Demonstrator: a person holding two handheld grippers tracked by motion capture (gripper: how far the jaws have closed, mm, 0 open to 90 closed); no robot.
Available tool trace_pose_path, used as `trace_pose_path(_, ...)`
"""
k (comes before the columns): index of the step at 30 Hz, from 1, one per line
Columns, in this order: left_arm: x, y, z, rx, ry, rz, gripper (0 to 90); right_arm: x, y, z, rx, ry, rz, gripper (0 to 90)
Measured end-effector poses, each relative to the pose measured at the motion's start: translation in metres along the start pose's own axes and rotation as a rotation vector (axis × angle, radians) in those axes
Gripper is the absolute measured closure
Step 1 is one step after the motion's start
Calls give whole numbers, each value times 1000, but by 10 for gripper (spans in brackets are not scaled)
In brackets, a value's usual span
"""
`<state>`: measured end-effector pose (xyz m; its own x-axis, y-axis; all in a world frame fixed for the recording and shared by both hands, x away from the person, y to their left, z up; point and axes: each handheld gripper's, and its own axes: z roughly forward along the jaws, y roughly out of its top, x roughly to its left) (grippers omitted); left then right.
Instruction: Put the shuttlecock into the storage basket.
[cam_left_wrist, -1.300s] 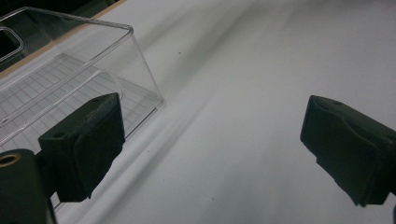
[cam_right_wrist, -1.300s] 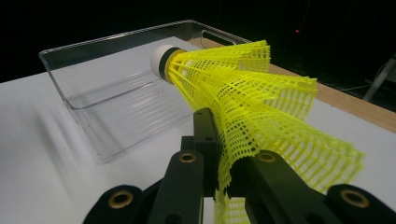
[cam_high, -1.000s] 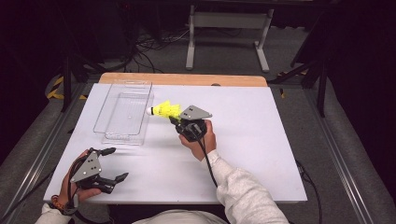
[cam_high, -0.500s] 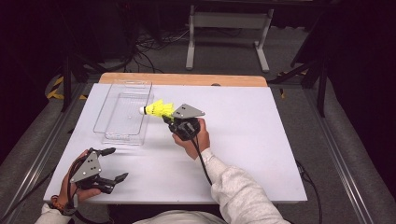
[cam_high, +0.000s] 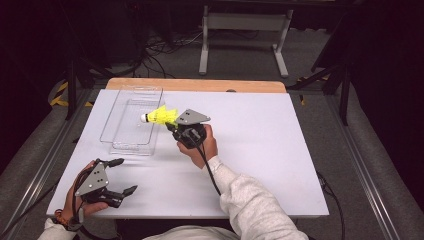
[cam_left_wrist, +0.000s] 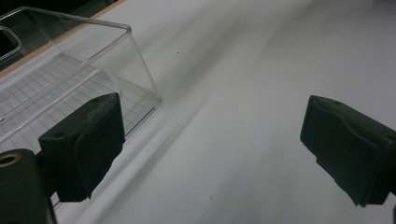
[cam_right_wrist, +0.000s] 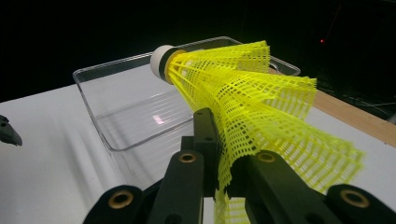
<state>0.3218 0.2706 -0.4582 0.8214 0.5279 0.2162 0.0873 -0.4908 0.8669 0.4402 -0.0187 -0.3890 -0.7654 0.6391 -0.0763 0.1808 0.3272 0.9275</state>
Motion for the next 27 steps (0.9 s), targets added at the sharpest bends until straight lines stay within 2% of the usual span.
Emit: trace_pose_path(27, -1, 0, 0, -3, -4, 2, 74, 18, 19, 28, 36, 61, -60, 873)
